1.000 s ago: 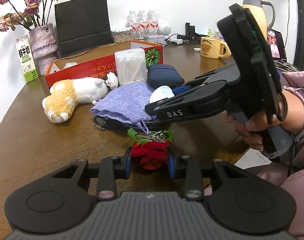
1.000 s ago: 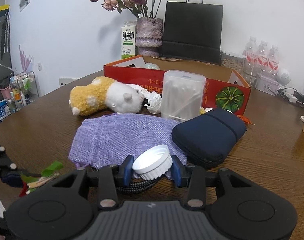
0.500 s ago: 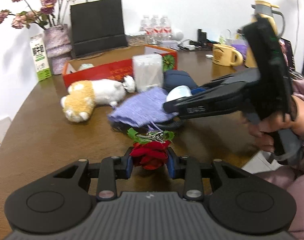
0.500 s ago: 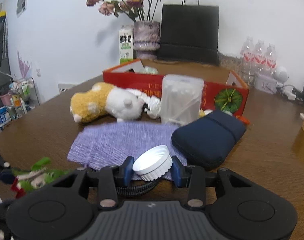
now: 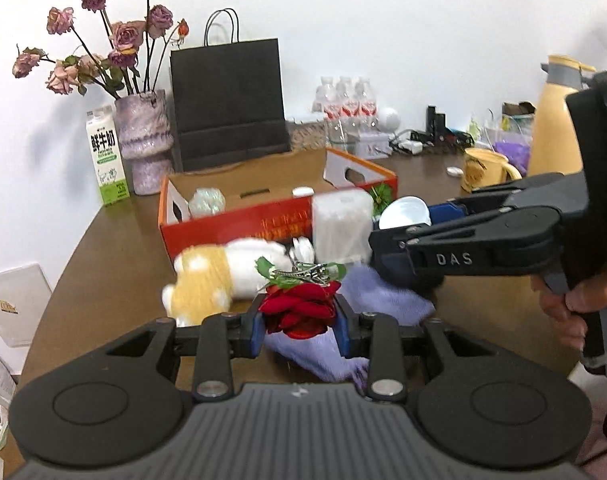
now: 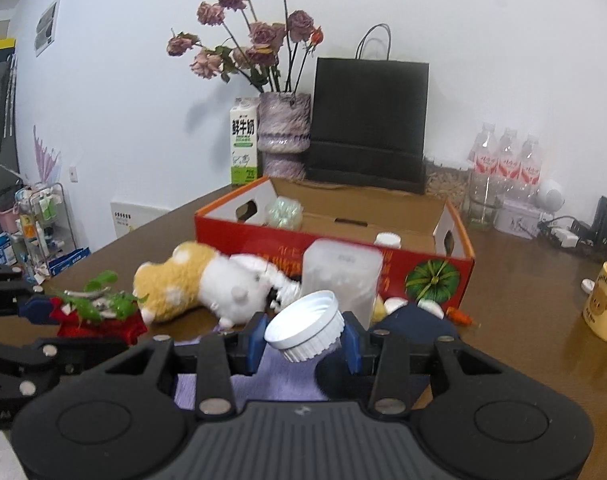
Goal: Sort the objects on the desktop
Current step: 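Drop the rose keychain into the box with the left tool while the right tool drops the cap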
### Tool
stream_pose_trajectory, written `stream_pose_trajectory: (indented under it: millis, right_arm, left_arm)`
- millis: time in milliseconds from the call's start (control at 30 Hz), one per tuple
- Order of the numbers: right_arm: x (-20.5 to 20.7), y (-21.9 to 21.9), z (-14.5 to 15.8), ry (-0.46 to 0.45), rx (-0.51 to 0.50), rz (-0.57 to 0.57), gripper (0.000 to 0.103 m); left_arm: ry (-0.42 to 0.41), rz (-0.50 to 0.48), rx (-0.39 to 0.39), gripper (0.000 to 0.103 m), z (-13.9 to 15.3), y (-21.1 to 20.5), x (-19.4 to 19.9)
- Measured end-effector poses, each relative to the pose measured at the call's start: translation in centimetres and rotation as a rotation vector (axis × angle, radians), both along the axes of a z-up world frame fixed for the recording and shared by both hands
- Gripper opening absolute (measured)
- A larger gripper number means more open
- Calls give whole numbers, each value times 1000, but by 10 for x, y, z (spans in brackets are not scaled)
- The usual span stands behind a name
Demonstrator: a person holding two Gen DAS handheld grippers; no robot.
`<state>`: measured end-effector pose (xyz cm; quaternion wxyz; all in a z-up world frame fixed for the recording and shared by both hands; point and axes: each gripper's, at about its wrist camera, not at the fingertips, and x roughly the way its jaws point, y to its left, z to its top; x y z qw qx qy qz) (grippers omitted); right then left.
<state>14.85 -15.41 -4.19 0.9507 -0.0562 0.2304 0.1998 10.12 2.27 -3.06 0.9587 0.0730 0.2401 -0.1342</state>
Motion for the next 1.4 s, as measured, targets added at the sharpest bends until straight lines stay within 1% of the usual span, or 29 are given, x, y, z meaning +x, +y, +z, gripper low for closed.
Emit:
stream_pose_trajectory:
  millis: [200,400,600,767,1000,1167,1267,1333,1367,1400]
  right_arm:
    - [22,1,19,-15,4,-4,38]
    - [50,1,41,-42,6,-3,38]
    - [93,4,53,-37,5,2,38]
    - [138,7,54,-16,6,-2,38]
    - [196,5,42,51,6,-25,38]
    - [224,2,22,123,19,-39,38]
    - [236,2,8,164,19,-41,38]
    - [242,3,-1,189,18,-38,39]
    - [244,4,-5,200,17,-35,39]
    - [246,5,-7,213,11,-31,39]
  left_arm:
    - [-14,10,-11,33,13,-1,31]
    - [-43,20,-10,33,34,-4,69]
    - [-58,41,-16,34,48,-6,118]
    - [-51,72,-42,34,51,-4,166]
    - [10,92,-72,34,36,-2,222]
    - [69,116,-98,35,13,3,249]
    - [117,129,-100,35,-2,5,262]
    - [140,140,-92,37,-9,6,268]
    - [150,149,-85,40,-12,6,271]
    - [154,158,-79,46,-13,6,273]
